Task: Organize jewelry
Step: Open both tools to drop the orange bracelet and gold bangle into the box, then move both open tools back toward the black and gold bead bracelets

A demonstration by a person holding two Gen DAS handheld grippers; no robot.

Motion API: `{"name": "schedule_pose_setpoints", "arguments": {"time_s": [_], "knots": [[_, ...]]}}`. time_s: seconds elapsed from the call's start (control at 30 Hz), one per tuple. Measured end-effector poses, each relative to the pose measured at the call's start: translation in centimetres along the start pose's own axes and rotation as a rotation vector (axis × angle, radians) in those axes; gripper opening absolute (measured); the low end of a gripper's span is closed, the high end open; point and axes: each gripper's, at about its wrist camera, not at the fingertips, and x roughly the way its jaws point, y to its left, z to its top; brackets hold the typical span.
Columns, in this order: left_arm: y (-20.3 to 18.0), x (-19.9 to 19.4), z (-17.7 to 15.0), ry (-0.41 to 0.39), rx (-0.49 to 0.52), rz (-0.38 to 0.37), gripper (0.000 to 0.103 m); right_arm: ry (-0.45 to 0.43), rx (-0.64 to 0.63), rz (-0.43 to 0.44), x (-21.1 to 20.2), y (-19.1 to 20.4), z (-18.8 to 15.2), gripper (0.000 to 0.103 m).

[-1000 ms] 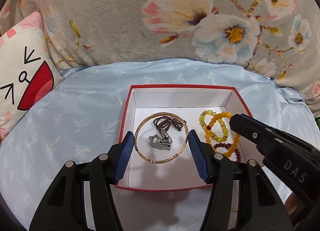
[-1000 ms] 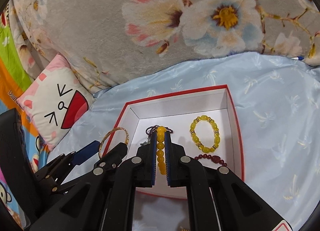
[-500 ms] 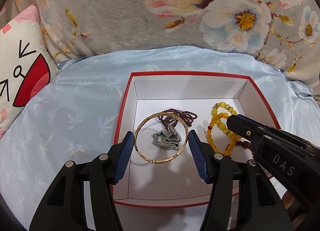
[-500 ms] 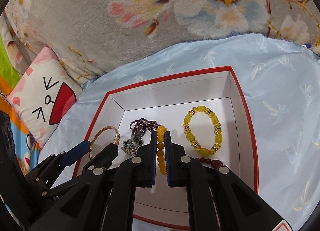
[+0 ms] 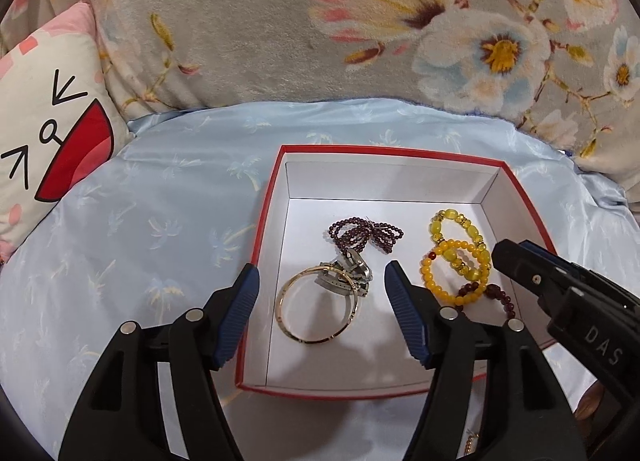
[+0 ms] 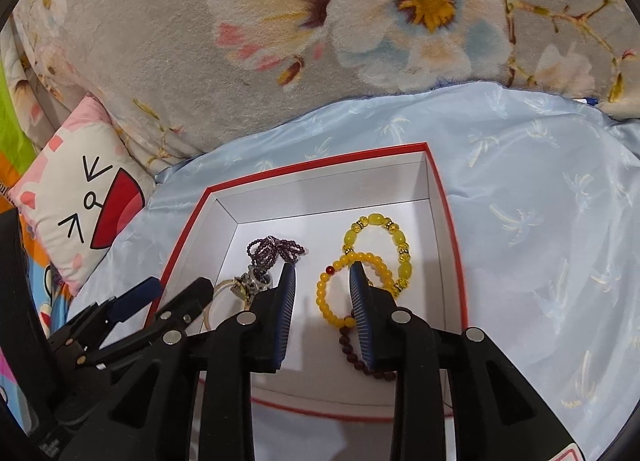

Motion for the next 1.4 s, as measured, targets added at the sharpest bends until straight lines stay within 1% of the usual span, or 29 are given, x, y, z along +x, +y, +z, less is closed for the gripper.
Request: {"name": "schedule_pose_setpoints", "arguments": {"time_s": [0.1, 0.2, 0.23, 0.27, 0.43, 0.57, 0.83, 0.97, 1.17, 1.4], "knots": [[0.1, -1.5, -0.4, -0.021, 0.005, 0.010, 0.064, -0.017, -0.030, -0.021, -1.4, 0.4, -0.7, 0.029], [0.4, -3.1, -1.0, -0.036, -0.001, -0.001, 0.067, -0.031, -0.061, -0.037, -3.0, 0.9, -1.7, 0.037], [0.5, -3.7, -1.3, -0.040, -0.003, -0.004, 0.069, -0.033, -0.065, -0.037, -3.4, 1.0, -2.0, 0.037], [0.5, -4.2, -1.6, -0.042, -0.002, -0.004, 0.071, -0.035, -0.070, -0.035, -3.9, 1.2, -2.5, 0.037], [0.6, -6.1, -3.4, -0.040, -0.002, -0.008, 0.071, -0.029, -0.086, -0.033, -5.9, 1.8, -4.6, 0.038], [0.7, -7.3, -5.6, -0.026, 0.002, -0.013, 0.073, -0.020, -0.116, -0.058, -7.2, 2.3, -6.7, 0.038], [1.0, -8.3, -9.6, 0.032, -0.016, -0.022, 0.075, 0.034, -0.084, -0.062, -8.9, 1.1, -10.9, 0.038], [0.7, -8.7, -11.2, 0.050, -0.011, -0.027, 0.079, 0.062, -0.064, -0.064, -9.5, 0.3, -12.8, 0.038], [-1.1, -8.7, -13.5, 0.092, 0.024, -0.047, 0.079, 0.077, -0.035, -0.075, -10.8, -1.1, -14.8, 0.038], [-3.1, -8.1, -15.3, 0.113, 0.082, -0.045, 0.079, 0.090, -0.009, -0.091, -11.8, -2.4, -16.3, 0.038]]}}
